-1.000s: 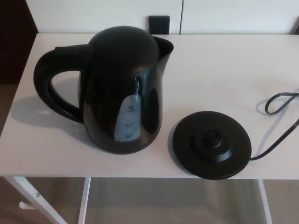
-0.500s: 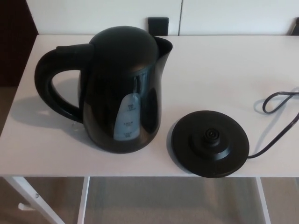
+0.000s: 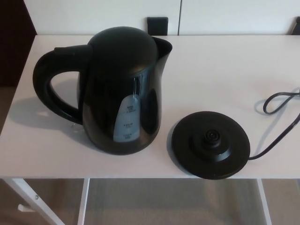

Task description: The robot walk towards a table in front and uses its left hand to pick up the pot from the base and places it on the table

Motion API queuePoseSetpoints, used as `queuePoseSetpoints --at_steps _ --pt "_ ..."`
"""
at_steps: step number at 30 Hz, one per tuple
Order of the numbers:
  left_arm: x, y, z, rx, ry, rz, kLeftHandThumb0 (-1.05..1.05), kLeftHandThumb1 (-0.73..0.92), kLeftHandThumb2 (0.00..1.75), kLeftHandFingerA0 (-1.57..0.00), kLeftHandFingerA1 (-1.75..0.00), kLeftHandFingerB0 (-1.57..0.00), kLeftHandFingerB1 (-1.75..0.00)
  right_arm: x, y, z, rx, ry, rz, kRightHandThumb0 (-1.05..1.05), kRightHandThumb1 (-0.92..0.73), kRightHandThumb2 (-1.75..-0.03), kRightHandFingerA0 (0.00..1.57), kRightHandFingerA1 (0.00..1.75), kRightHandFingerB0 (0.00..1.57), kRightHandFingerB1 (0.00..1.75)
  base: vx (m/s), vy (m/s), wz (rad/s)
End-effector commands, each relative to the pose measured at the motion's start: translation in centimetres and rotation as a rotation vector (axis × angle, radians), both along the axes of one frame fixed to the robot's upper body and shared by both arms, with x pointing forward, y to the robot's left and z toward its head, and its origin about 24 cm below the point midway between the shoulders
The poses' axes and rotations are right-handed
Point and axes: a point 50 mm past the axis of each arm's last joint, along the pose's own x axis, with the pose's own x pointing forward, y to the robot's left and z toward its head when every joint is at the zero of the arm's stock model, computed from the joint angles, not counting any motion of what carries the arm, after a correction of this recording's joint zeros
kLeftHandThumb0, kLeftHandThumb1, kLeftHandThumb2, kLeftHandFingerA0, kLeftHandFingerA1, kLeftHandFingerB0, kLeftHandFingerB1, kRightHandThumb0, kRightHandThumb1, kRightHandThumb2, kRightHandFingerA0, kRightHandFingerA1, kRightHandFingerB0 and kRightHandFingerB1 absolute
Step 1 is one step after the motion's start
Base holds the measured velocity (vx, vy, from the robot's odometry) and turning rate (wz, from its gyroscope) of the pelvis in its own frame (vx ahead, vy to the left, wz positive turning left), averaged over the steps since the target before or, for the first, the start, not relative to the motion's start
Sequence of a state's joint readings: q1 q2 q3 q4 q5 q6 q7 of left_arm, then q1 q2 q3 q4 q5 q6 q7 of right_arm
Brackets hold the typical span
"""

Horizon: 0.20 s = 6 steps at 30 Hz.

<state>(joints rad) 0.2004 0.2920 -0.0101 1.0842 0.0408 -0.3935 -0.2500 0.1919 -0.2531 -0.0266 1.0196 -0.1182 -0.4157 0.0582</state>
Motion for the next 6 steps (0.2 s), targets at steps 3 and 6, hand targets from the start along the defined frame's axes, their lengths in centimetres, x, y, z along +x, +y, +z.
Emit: queuePoseSetpoints --at_steps 3,6 --pt "0.36 1.47 1.58 0.097 -0.125 -0.060 -0.79 0.51 0.89 0.00 -0.13 0.00 -0.08 1.30 -0.59 0.82 -0.015 -0.085 -0.031 -0.58 -0.75 -0.63 0.23 0.32 0.19 0.28 0.00 0.000 0.00" --pt "0.54 2.07 2.14 0.111 -0.152 -0.054 -0.79 0.51 0.90 0.00 -0.13 0.00 -0.08 1.76 -0.12 1.25 0.002 -0.233 -0.186 -0.48 -0.67 -0.61 0.18 0.32 0.13 0.28 0.00 0.000 0.00"
